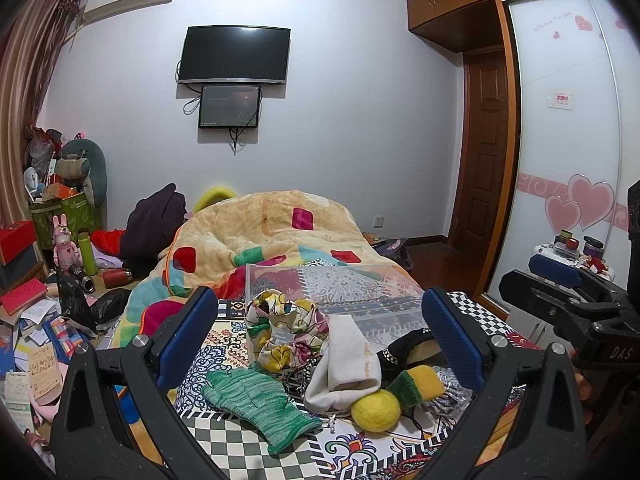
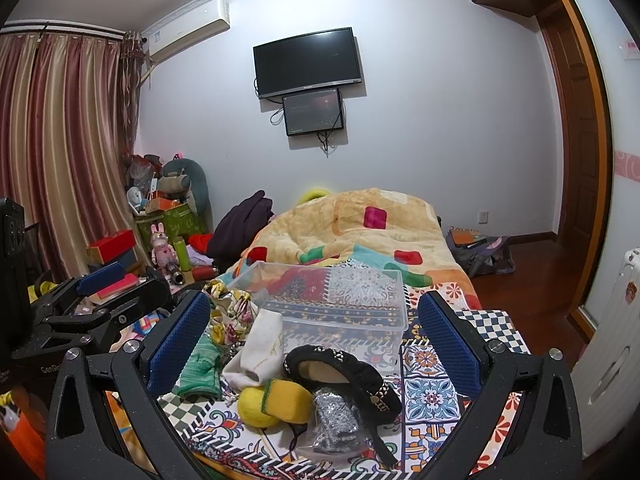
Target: Organize soft objects
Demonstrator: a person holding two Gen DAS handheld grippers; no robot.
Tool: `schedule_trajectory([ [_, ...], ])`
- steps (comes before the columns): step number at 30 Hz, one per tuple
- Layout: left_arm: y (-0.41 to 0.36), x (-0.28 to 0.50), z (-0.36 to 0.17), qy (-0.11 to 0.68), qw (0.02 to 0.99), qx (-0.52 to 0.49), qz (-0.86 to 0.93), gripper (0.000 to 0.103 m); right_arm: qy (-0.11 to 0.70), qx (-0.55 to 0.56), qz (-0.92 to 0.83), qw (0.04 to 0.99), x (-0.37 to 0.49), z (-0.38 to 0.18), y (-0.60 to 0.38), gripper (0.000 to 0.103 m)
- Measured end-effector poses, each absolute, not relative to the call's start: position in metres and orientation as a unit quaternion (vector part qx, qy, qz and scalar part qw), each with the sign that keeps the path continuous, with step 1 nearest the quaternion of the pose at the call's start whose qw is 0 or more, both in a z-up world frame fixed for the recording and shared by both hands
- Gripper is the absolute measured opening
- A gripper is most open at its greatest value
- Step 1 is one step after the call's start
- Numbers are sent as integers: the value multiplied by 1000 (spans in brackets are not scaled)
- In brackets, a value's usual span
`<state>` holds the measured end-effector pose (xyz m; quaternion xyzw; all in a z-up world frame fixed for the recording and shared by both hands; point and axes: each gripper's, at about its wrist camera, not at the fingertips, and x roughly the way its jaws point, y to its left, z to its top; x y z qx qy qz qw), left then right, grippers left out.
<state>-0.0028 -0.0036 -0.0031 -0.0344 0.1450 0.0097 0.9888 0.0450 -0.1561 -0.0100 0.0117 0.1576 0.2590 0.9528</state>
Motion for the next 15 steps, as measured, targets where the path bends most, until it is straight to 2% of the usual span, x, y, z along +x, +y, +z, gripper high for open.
schedule_trajectory([
  [15,-5,0,-4,151,988,-36,-1,103,162,10,257,953,47,-12,-153,103],
])
